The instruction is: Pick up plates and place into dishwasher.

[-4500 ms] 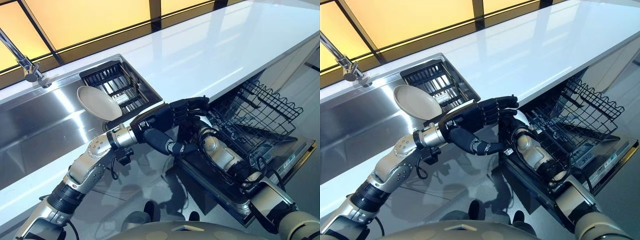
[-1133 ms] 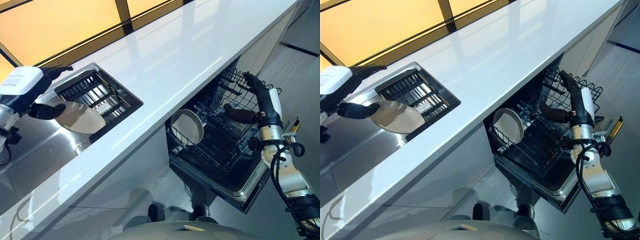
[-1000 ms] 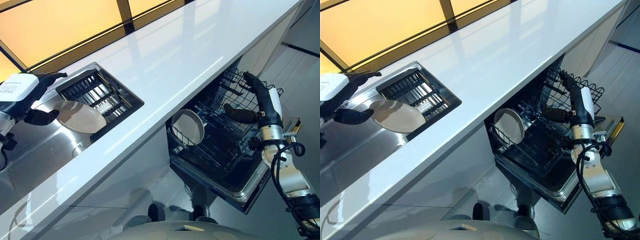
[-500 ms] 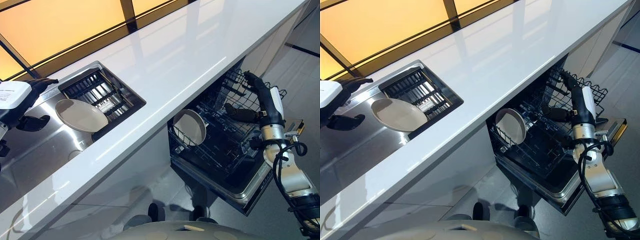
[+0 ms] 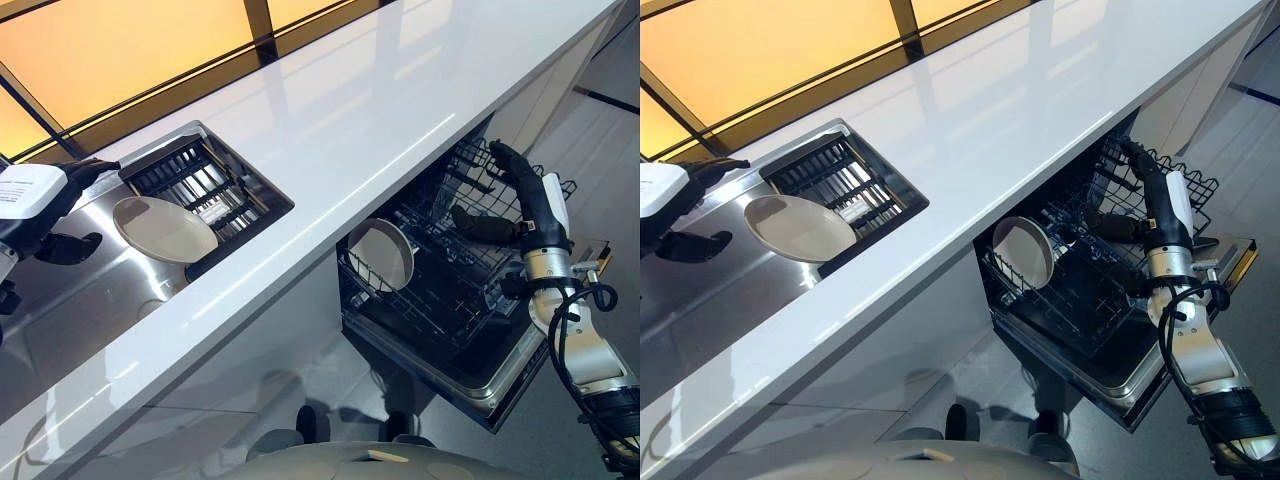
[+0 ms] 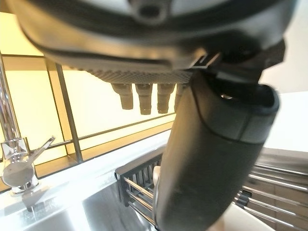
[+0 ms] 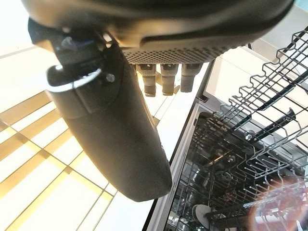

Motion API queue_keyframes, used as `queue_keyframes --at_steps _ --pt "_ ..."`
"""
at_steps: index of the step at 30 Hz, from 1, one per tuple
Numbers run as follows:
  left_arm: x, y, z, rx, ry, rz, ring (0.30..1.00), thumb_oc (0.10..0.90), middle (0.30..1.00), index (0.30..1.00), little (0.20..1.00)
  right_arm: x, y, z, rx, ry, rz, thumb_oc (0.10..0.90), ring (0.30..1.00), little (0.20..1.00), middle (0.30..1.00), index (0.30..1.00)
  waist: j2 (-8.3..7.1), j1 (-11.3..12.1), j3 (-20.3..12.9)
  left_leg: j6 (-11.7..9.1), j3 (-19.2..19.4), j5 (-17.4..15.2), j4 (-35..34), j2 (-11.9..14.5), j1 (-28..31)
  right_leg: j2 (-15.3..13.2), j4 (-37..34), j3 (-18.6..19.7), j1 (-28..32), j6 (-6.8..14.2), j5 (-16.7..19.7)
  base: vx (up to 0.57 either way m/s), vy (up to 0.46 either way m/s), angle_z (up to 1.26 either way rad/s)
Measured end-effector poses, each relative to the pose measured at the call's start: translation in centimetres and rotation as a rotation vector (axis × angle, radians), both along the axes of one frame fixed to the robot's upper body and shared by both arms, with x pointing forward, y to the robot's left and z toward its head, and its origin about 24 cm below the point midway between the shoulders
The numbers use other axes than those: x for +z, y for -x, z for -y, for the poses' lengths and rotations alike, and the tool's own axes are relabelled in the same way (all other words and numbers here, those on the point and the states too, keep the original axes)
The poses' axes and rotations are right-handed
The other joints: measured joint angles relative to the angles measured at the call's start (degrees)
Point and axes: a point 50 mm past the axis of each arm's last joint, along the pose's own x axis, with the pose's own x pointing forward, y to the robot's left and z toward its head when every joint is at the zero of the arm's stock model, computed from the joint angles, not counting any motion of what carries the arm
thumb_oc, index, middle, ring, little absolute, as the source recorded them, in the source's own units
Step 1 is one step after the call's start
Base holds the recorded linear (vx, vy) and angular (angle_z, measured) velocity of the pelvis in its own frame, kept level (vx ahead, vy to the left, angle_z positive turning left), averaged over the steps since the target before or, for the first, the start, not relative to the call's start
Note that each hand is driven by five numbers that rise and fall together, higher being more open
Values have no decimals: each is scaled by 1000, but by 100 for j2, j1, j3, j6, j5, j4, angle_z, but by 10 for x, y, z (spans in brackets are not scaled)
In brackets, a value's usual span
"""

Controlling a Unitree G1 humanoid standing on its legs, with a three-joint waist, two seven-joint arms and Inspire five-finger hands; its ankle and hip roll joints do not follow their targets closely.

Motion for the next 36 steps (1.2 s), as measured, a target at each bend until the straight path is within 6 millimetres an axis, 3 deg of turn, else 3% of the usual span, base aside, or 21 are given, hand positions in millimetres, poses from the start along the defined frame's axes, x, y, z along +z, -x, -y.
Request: queue_keyframes --at_steps 11,28,36 --pt "-3 -8 16 -64 3 -56 900 800 900 900 900 1 0 1 -1 0 5 800 900 900 900 900 -12 -77 -7 2 24 2 2 1 7 4 0 33 -8 -3 5 -11 3 -1" --pt "-6 -9 15 -45 -6 -116 900 800 900 900 900 8 2 8 -8 18 32 800 900 900 900 900 -65 -84 -37 3 70 0 0 2 29 7 0 100 -7 -1 4 4 4 -1" --pt "-25 -9 20 -65 -35 -237 900 800 900 900 900 7 3 7 5 22 17 800 900 900 900 900 -67 -101 -36 2 74 -3 0 1 27 7 0 105 -14 -3 5 -8 1 0"
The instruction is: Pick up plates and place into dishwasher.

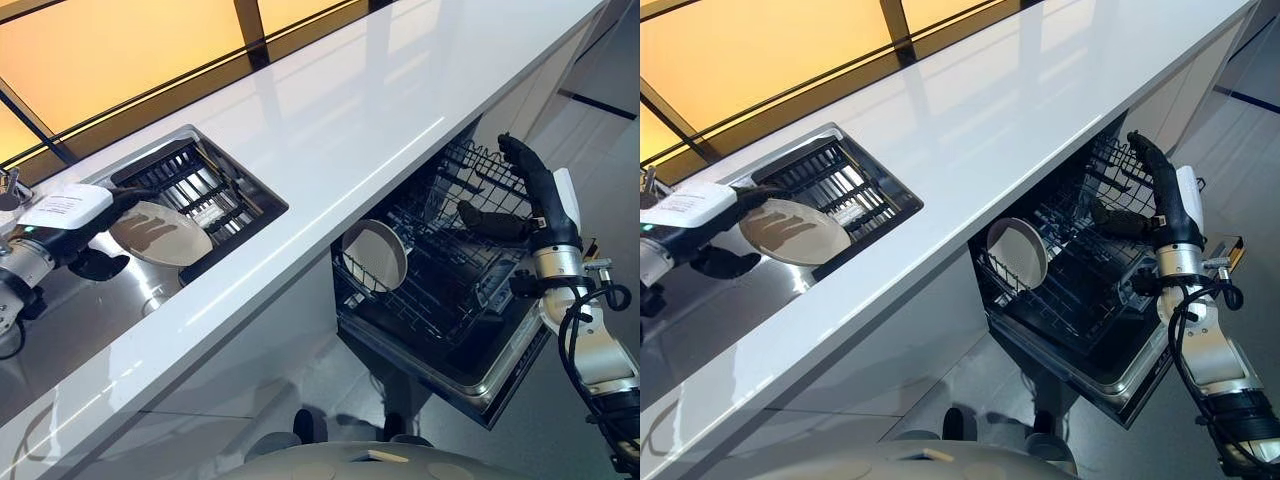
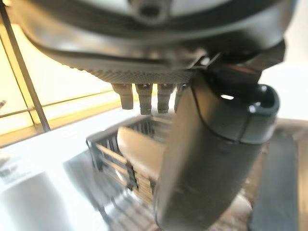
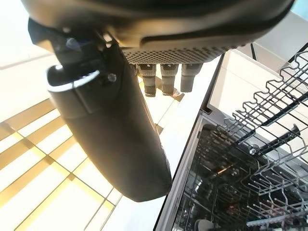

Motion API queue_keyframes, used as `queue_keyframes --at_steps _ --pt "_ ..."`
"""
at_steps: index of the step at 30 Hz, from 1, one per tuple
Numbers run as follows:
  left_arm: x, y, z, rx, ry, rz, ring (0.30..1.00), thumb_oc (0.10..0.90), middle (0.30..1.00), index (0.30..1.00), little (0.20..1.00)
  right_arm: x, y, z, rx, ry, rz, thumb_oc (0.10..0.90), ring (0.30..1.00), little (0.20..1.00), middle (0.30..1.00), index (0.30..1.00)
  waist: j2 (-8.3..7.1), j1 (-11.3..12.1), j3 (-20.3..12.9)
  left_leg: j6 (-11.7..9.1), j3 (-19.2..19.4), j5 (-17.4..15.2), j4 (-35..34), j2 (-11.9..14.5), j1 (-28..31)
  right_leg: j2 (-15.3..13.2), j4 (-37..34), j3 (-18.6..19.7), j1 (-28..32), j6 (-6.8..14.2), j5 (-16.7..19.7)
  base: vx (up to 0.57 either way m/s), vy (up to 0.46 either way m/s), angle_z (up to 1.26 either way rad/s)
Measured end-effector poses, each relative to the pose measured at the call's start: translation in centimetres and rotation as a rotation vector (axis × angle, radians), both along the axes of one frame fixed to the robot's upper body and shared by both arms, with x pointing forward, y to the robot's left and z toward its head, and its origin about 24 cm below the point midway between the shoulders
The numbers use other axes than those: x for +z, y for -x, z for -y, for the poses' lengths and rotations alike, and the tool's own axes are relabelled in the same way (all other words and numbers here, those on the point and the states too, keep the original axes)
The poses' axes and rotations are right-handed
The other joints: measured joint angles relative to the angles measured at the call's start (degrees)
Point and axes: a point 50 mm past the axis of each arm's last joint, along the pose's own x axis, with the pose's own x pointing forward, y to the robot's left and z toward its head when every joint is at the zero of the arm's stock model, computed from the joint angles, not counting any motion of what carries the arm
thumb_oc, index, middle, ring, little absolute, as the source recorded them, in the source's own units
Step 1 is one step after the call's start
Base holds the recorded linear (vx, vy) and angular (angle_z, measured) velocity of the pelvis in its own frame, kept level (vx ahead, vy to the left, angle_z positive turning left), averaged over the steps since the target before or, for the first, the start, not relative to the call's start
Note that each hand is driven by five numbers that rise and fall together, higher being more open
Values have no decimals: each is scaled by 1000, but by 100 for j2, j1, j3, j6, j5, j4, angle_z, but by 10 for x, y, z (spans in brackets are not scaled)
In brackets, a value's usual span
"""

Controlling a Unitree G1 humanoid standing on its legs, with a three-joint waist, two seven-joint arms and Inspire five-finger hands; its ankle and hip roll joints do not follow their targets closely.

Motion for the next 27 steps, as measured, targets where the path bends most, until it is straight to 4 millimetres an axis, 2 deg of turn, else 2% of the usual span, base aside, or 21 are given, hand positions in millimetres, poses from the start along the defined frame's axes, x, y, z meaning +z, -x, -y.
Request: queue_keyframes --at_steps 14,15,16,24,27 --pt "-10 1 3 -7 11 -47 900 800 900 900 900 0 0 0 1 -15 -2 800 900 900 900 900 -3 -115 2 1 3 -6 0 0 2 0 0 5 -1 1 0 7 2 0" --pt "-12 0 5 -13 13 -52 707 575 707 707 675 0 0 1 1 -14 -2 800 900 900 900 900 -3 -121 2 -1 6 -8 -4 2 3 1 -1 4 2 4 -3 0 0 0" --pt "-14 0 6 -16 17 -54 300 100 300 300 200 0 0 1 1 -14 -2 800 900 900 900 900 -3 -127 2 -1 6 -9 -7 2 5 1 -1 5 4 22 -15 0 0 0" --pt "-13 -3 7 -18 31 -34 300 100 300 300 200 1 0 1 2 -9 1 800 900 900 900 900 -8 -149 5 -1 32 -12 -3 3 7 3 -1 39 -14 3 -1 -3 1 -1" --pt "-2 -9 20 -91 46 61 300 100 300 300 200 1 0 1 3 -6 1 800 900 900 900 900 -9 -140 4 1 54 -15 0 3 17 4 0 59 -12 1 0 17 2 -2"
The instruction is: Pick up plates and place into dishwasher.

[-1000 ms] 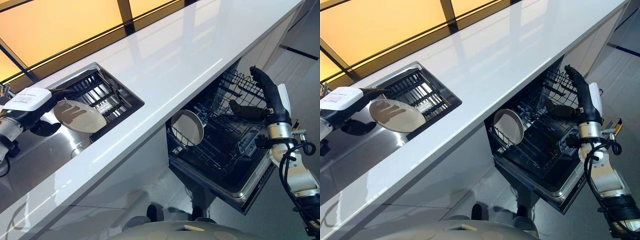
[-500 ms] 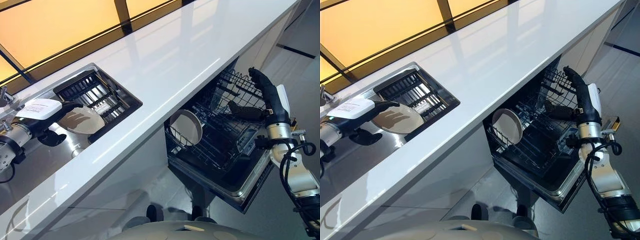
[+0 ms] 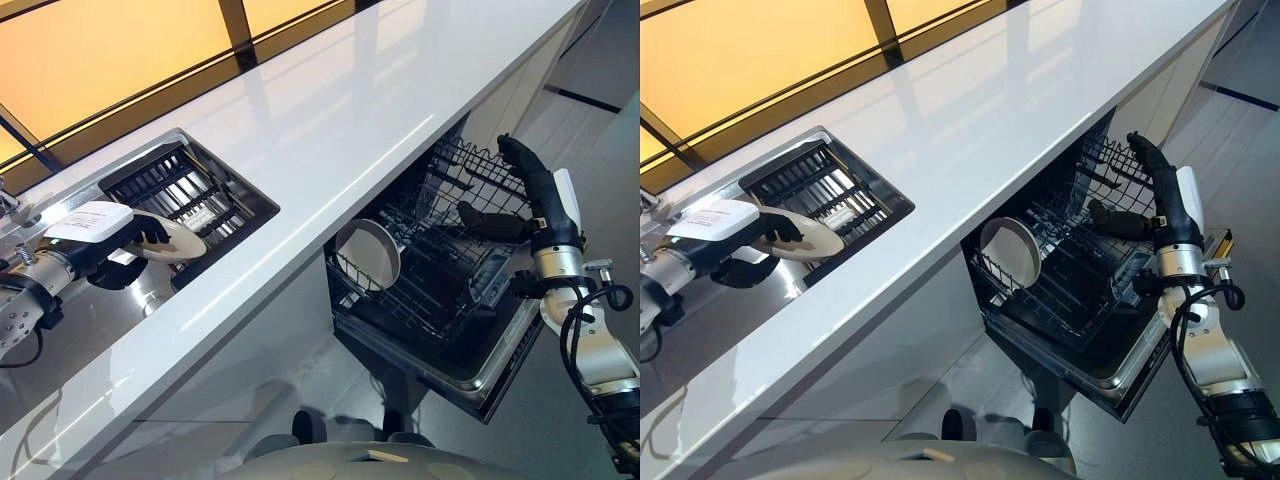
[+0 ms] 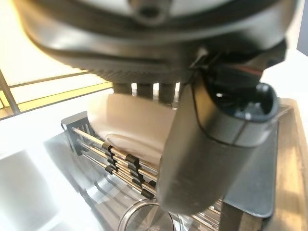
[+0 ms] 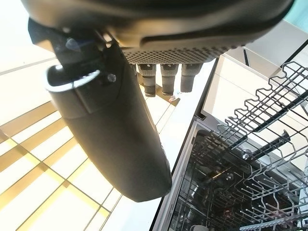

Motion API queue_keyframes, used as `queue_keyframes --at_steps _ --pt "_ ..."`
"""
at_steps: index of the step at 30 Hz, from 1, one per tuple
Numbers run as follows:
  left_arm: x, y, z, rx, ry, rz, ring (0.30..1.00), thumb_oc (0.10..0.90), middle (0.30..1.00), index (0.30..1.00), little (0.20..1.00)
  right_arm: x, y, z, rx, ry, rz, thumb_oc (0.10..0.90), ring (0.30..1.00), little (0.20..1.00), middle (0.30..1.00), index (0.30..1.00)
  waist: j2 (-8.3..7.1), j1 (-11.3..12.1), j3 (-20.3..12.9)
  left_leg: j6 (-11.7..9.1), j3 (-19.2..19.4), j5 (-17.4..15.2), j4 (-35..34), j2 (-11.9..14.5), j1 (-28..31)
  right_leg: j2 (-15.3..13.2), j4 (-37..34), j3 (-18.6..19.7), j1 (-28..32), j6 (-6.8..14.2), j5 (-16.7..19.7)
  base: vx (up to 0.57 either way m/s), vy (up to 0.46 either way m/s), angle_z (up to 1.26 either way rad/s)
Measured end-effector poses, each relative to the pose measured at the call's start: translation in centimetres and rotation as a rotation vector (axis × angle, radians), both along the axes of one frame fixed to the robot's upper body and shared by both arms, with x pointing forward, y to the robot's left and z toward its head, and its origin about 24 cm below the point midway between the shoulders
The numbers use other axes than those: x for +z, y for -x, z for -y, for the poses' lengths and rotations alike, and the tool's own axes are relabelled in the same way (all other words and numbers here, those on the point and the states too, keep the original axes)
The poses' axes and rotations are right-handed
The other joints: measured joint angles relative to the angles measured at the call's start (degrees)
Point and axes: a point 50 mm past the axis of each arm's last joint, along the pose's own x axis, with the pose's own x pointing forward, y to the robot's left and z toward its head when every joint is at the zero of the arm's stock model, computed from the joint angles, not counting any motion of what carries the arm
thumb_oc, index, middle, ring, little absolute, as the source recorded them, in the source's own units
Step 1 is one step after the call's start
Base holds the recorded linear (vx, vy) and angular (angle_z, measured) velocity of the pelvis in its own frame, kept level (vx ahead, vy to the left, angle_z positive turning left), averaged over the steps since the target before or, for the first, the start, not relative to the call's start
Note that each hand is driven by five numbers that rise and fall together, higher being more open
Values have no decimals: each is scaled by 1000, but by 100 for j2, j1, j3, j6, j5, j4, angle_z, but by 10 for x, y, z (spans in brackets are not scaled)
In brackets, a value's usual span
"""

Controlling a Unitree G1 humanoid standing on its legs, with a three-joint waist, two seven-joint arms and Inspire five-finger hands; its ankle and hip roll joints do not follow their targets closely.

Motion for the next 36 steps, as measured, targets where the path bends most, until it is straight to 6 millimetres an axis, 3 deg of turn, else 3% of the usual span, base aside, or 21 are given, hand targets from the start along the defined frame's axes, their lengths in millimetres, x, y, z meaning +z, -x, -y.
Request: queue_keyframes --at_steps 8,21,25,30,33,36 --pt "4 -3 -4 20 -1 20 300 100 300 300 200 1 1 0 7 6 8 800 900 900 900 900 -4 -144 0 -4 73 -31 0 7 51 7 0 82 9 -1 1 13 -3 -6" --pt "12 -3 -2 5 -2 145 300 100 300 300 200 1 1 1 5 6 7 800 900 900 900 900 -6 -24 2 -6 57 -37 -2 8 44 6 0 65 11 6 -5 -6 -2 0" --pt "27 -4 7 -18 53 260 300 100 300 300 200 3 1 1 13 -18 8 800 900 900 900 900 -31 37 18 -7 42 -37 -1 8 40 6 0 50 15 22 -16 0 0 0" --pt "61 -2 14 -28 151 462 300 100 300 300 200 11 2 -8 89 -94 24 800 900 900 900 900 -98 42 49 -6 30 -37 0 5 32 2 0 42 15 18 -13 0 0 0" --pt "78 -3 29 -65 286 571 300 100 300 300 200 21 2 -17 159 -142 50 800 900 900 900 900 -102 43 47 -5 14 -37 0 2 30 2 0 43 20 11 -9 0 0 0" --pt "83 -2 45 -133 458 611 300 100 300 300 200 27 2 -26 229 -189 70 800 900 900 900 900 -109 38 44 -5 9 -37 0 2 30 2 0 44 24 11 -9 0 0 0"
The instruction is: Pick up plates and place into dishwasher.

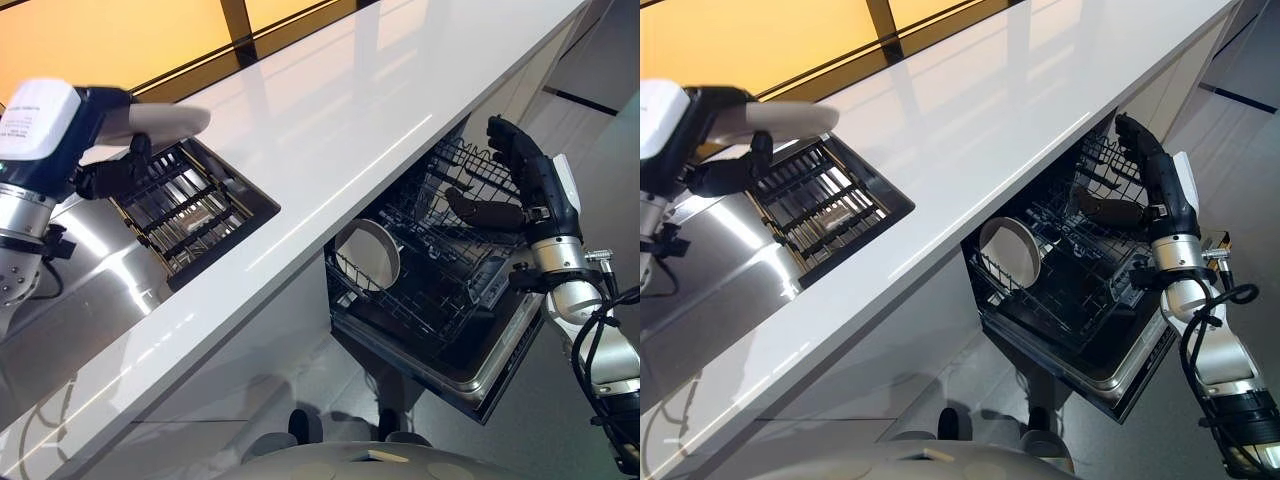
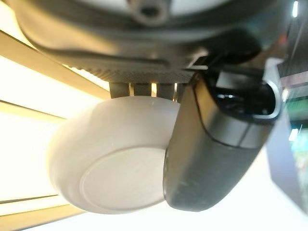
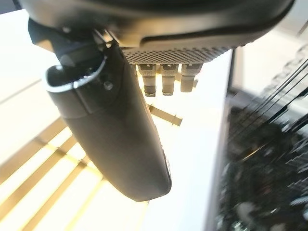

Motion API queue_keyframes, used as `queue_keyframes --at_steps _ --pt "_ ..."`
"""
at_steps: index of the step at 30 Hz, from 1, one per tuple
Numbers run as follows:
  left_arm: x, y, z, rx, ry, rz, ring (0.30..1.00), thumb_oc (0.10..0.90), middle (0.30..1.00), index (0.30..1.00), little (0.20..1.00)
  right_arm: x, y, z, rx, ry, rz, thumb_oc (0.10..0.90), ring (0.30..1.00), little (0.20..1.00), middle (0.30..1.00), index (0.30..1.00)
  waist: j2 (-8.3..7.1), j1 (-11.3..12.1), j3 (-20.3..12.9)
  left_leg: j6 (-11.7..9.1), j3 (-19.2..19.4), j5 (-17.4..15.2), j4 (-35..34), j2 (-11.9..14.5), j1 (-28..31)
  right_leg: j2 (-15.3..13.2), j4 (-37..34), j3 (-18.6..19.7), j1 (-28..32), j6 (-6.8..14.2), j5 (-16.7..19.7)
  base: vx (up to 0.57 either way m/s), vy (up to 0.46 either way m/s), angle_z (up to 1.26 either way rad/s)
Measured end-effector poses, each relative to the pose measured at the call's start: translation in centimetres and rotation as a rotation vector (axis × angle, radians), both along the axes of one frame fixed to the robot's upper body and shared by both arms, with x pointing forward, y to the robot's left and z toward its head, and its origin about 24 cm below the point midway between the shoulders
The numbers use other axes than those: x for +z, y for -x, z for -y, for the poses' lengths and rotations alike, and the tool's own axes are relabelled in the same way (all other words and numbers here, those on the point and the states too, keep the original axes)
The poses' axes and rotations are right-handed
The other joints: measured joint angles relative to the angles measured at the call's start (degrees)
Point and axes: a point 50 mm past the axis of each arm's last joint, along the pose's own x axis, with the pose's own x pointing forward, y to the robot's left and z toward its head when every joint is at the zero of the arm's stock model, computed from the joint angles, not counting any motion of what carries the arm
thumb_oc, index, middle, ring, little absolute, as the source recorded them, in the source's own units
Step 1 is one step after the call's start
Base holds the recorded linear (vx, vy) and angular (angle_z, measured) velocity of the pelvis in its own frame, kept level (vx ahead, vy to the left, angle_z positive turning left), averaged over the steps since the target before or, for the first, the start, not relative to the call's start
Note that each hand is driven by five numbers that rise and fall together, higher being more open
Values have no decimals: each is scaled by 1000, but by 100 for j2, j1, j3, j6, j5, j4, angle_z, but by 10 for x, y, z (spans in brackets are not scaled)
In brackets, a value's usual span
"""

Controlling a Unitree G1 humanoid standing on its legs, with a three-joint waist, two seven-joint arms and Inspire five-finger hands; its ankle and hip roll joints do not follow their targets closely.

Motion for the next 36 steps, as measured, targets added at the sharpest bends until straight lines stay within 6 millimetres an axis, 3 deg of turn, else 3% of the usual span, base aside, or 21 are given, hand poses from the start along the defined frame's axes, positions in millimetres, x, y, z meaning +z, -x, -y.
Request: queue_keyframes --at_steps 6,13,23,27,36 --pt "7 4 25 -296 418 54 300 100 300 300 200 12 -3 -16 97 -58 62 800 900 900 900 900 -22 -24 -8 0 8 0 0 1 14 3 0 15 5 -1 1 0 0 0" --pt "18 -2 36 -498 659 84 300 100 300 300 200 22 -4 -28 170 -73 104 800 900 900 900 900 -107 -85 -45 1 56 -1 1 2 28 6 0 60 -7 -2 3 -1 1 0" --pt "-3 -24 76 -649 720 -125 300 100 300 300 200 47 -12 -44 251 -86 200 800 900 900 900 900 -160 -204 -48 17 237 -42 -1 5 154 26 0 352 12 4 15 0 0 -11" --pt "-15 -30 92 -713 740 -245 300 100 300 300 200 54 -17 -51 304 -126 208 800 900 900 900 900 -184 -353 -47 20 290 -44 0 5 160 27 0 377 6 9 23 11 -14 -4" --pt "-36 -44 121 -799 702 -440 300 100 300 300 200 52 -31 -71 478 -240 103 800 900 900 900 900 -197 -369 -54 23 365 -61 0 9 224 37 0 489 18 8 47 8 -10 -6"
